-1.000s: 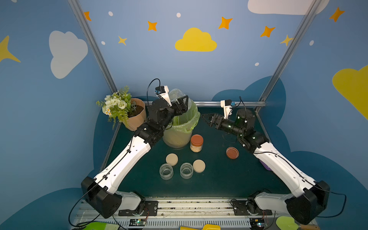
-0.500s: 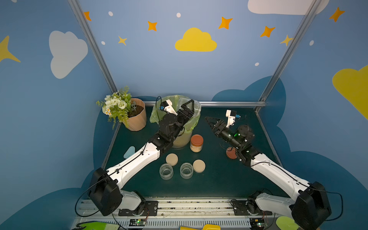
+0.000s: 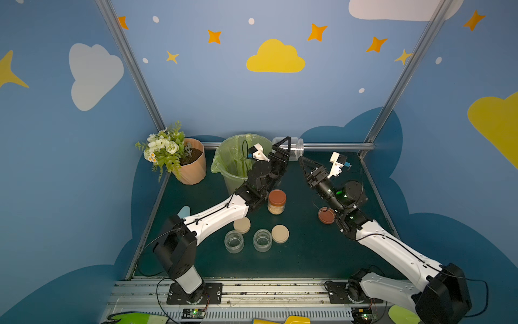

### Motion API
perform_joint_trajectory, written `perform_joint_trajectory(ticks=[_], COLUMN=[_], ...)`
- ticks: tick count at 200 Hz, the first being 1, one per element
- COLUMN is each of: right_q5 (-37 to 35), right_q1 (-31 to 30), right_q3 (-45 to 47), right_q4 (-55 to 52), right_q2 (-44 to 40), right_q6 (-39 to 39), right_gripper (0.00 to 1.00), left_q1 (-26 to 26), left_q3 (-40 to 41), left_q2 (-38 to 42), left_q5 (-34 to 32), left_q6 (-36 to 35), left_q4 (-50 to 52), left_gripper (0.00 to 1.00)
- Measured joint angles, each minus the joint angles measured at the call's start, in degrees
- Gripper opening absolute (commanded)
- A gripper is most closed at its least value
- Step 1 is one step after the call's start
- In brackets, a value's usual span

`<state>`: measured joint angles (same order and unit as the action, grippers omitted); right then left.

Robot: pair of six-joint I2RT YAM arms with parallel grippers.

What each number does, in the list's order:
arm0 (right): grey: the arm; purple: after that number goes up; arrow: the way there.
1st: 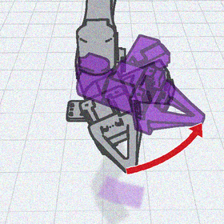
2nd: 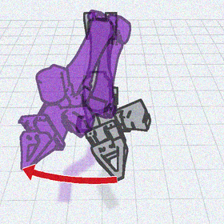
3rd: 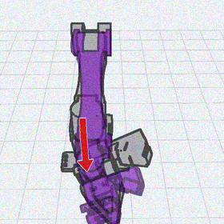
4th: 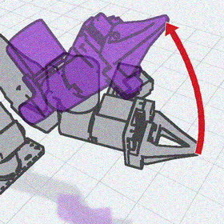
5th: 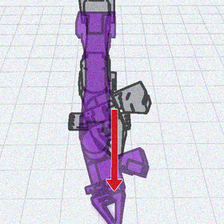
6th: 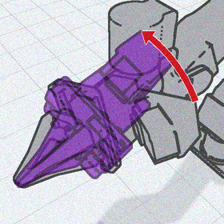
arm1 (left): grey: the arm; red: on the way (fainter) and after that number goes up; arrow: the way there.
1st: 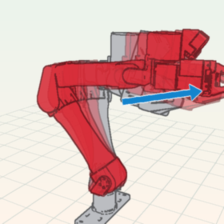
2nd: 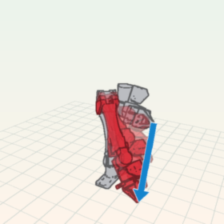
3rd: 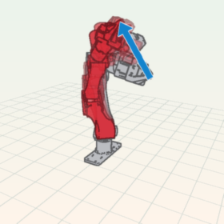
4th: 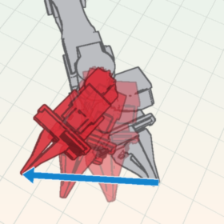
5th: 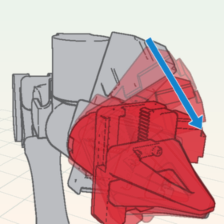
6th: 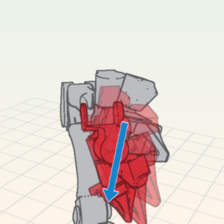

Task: Empty expired oatmeal from jars
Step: Place the jar at the center of the board.

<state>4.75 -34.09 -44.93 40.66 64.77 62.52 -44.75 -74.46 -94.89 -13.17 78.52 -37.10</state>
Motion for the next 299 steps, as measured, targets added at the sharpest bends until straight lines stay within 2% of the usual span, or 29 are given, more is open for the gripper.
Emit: perform_joint_trajectory(ticks=[94,142,244,264,299], right_q5=[-4.28,-3.63,-2.36,-2.62,-3.37], right_q1=[1.77,4.28,5.35,5.38,5.33], right_q3=[-2.14,-5.57,-8.46,-8.46,-8.44], right_q4=[1.29,2.51,6.67,7.13,7.41], right_q2=[2.93,7.89,13.79,13.77,13.77], right_q6=[0.24,2.16,5.38,5.62,5.7], right_gripper=[0.97,0.97,0.93,0.88,0.65], left_q1=[-2.23,-2.69,-3.54,-3.58,-3.67], left_q3=[-0.68,-1.46,-2.8,-2.82,-3.43], left_q2=[-1.97,-4.81,-7.39,-7.39,-7.76], left_q5=[-0.2,0.26,0.42,0.42,0.33], left_q6=[6.25,8.94,11.23,11.32,11.23], left_q4=[-4.55,-5.42,-7.1,-7.63,-7.61], left_gripper=[0.03,0.03,0.03,0.03,0.06])
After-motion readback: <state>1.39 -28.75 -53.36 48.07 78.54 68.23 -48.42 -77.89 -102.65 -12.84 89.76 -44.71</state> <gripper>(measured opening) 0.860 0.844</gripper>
